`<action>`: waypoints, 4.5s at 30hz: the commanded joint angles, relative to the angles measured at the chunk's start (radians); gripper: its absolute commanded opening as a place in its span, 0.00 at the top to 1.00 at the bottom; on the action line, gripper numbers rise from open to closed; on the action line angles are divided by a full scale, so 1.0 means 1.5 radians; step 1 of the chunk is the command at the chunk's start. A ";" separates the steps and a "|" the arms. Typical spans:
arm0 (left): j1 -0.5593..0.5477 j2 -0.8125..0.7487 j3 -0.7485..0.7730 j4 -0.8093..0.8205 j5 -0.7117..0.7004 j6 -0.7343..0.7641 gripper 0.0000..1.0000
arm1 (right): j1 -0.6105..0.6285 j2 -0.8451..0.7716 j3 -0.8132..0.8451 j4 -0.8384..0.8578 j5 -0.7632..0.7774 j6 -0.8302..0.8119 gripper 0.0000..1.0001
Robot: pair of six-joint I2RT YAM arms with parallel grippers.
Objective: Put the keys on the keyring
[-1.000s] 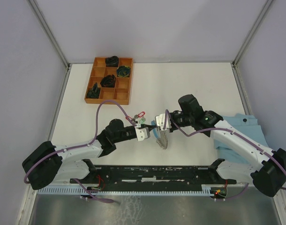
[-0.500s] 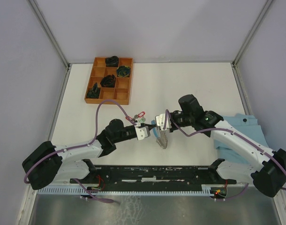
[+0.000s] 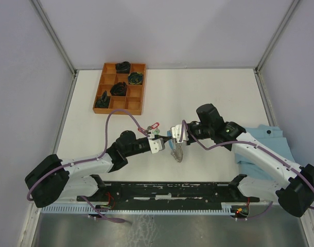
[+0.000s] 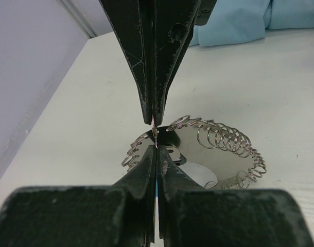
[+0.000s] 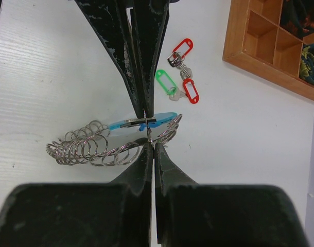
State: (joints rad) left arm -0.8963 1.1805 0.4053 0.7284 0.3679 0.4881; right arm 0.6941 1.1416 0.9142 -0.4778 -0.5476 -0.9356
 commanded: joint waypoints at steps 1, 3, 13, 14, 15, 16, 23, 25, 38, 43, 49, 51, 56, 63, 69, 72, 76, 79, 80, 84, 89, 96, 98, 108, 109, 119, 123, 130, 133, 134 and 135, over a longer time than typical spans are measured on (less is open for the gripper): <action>-0.003 0.004 0.027 0.048 0.006 -0.028 0.97 | 0.004 -0.020 0.023 0.037 -0.008 0.008 0.99; -0.003 0.004 0.028 0.048 0.004 -0.029 0.97 | 0.004 -0.019 0.024 0.037 -0.010 0.009 0.99; -0.004 0.009 0.031 0.051 0.009 -0.034 0.97 | 0.004 -0.021 0.026 0.033 -0.013 0.011 0.99; -0.003 0.010 0.031 0.052 0.008 -0.034 0.97 | 0.004 -0.021 0.027 0.033 -0.013 0.011 0.99; -0.003 0.011 0.031 0.053 0.008 -0.035 0.97 | 0.004 -0.022 0.027 0.032 -0.013 0.012 0.99; -0.003 0.011 0.032 0.054 0.008 -0.036 0.97 | 0.004 -0.022 0.027 0.031 -0.015 0.012 0.99; -0.003 0.019 0.033 0.065 0.012 -0.043 0.97 | 0.005 -0.018 0.032 0.025 -0.021 0.015 0.99; -0.004 0.021 0.033 0.070 0.013 -0.045 0.97 | 0.006 -0.017 0.034 0.021 -0.024 0.016 0.99; -0.003 -0.008 0.022 0.044 -0.006 -0.038 0.97 | 0.008 -0.024 0.031 0.023 0.005 0.010 0.99; -0.004 -0.027 0.014 0.020 -0.018 -0.032 0.97 | 0.008 -0.025 0.032 0.023 0.011 0.011 0.99; -0.004 -0.026 0.018 0.018 -0.019 -0.029 0.97 | 0.008 -0.024 0.035 0.023 0.004 0.014 0.99; -0.004 -0.021 0.021 0.017 -0.016 -0.029 0.97 | 0.008 -0.024 0.036 0.023 0.004 0.015 0.99; -0.004 -0.014 0.021 0.016 -0.002 -0.034 0.97 | 0.008 -0.026 0.034 0.023 0.006 0.015 0.99; -0.004 -0.012 0.024 0.003 0.005 -0.036 0.97 | 0.008 -0.026 0.033 0.029 0.023 0.016 0.99; -0.003 -0.006 0.031 0.003 0.007 -0.036 0.97 | 0.008 -0.027 0.031 0.030 0.018 0.019 0.99; -0.005 -0.005 0.032 0.007 0.007 -0.038 0.97 | 0.008 -0.028 0.030 0.031 0.013 0.019 0.99; -0.003 -0.002 0.033 0.016 0.007 -0.040 0.97 | 0.008 -0.028 0.030 0.030 0.011 0.019 0.99; -0.004 0.000 0.036 0.017 0.009 -0.041 0.97 | 0.008 -0.027 0.030 0.030 0.009 0.019 0.99; -0.004 0.001 0.036 0.018 0.010 -0.042 0.97 | 0.008 -0.028 0.030 0.029 0.008 0.020 0.99; -0.005 0.006 0.036 0.023 0.010 -0.043 0.97 | 0.008 -0.027 0.029 0.028 0.003 0.020 0.99; -0.004 0.006 0.037 0.027 0.005 -0.044 0.97 | 0.008 -0.025 0.030 0.026 0.001 0.020 0.99; -0.004 0.004 0.036 0.028 0.005 -0.045 0.97 | 0.008 -0.027 0.030 0.024 0.002 0.019 0.99; -0.004 0.006 0.037 0.028 0.007 -0.045 0.97 | 0.008 -0.027 0.030 0.023 0.001 0.019 0.99; -0.004 0.013 0.040 0.034 0.011 -0.049 0.97 | 0.009 -0.025 0.033 0.019 -0.006 0.019 0.99; -0.004 0.014 0.040 0.034 0.011 -0.050 0.97 | 0.009 -0.023 0.034 0.018 -0.006 0.019 0.99; -0.004 0.015 0.038 0.042 0.004 -0.054 0.97 | 0.009 -0.025 0.033 0.017 -0.004 0.019 0.99; -0.003 0.004 0.036 0.030 -0.007 -0.050 0.97 | 0.009 -0.028 0.032 0.021 0.006 0.019 0.99; -0.004 0.001 0.036 0.022 -0.011 -0.045 0.97 | 0.009 -0.026 0.031 0.024 0.005 0.022 0.99; -0.004 0.001 0.036 0.019 -0.011 -0.045 0.97 | 0.009 -0.027 0.031 0.025 0.009 0.021 0.99; -0.004 0.000 0.036 0.018 -0.011 -0.045 0.97 | 0.009 -0.028 0.031 0.024 0.010 0.021 0.99; -0.004 -0.001 0.035 0.016 -0.011 -0.045 0.97 | 0.009 -0.028 0.031 0.025 0.011 0.021 0.99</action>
State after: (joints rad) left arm -0.8989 1.2037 0.4259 0.7193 0.3641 0.4397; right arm 0.7006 1.1301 0.9142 -0.4870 -0.5217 -0.9127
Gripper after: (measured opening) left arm 0.034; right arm 0.015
